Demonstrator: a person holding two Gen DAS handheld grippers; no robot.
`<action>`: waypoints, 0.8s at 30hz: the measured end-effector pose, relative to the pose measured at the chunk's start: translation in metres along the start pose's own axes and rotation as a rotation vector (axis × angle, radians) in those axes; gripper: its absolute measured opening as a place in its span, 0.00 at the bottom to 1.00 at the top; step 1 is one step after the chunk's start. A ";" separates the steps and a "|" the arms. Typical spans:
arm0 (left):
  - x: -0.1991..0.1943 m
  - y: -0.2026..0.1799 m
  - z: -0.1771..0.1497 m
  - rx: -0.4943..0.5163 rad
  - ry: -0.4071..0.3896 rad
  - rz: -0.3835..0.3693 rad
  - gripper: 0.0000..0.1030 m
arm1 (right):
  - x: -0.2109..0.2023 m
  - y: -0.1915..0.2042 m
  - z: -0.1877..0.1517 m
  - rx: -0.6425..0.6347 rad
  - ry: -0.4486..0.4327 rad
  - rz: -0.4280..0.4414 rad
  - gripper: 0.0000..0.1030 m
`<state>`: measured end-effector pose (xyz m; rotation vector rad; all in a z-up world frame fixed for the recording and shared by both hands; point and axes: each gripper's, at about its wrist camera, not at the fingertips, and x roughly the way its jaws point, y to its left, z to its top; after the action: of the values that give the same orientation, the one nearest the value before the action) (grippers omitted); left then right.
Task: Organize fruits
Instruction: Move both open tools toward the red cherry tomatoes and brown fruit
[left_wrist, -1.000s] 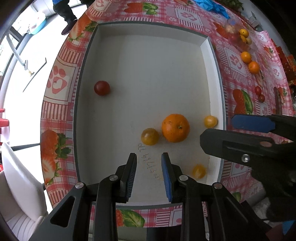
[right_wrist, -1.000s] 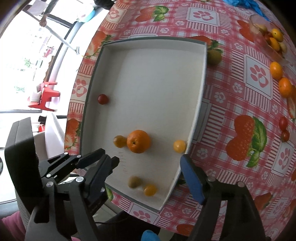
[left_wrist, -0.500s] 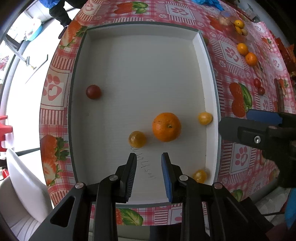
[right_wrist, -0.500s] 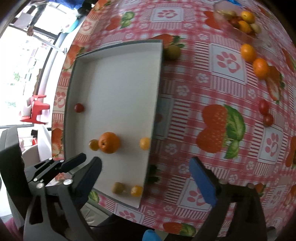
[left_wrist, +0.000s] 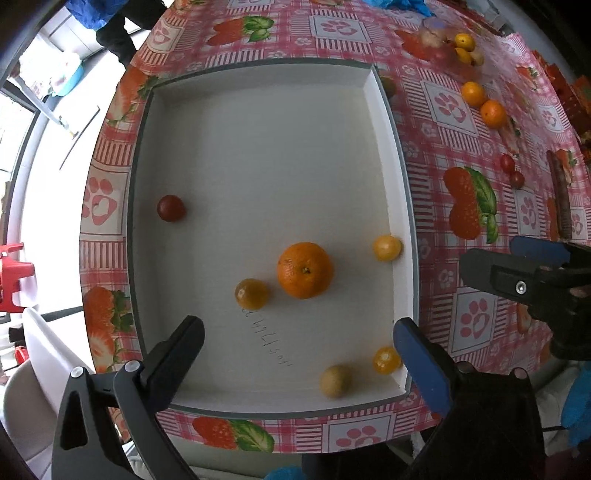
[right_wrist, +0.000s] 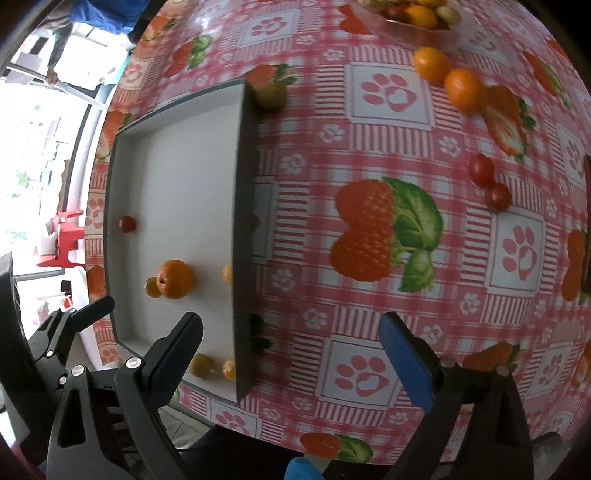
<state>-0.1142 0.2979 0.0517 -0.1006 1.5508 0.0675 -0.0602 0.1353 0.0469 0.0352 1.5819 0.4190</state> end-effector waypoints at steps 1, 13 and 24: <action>0.001 -0.001 0.001 0.000 0.005 0.004 1.00 | 0.000 -0.004 -0.001 0.006 0.001 -0.001 0.94; 0.000 -0.035 0.012 0.040 0.013 0.004 1.00 | -0.002 -0.058 -0.013 0.125 0.022 -0.022 0.94; -0.007 -0.071 0.015 0.082 0.017 0.004 1.00 | 0.014 -0.107 -0.028 0.194 0.058 -0.070 0.94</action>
<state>-0.0921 0.2287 0.0602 -0.0336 1.5690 0.0064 -0.0637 0.0326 0.0028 0.1173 1.6720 0.2125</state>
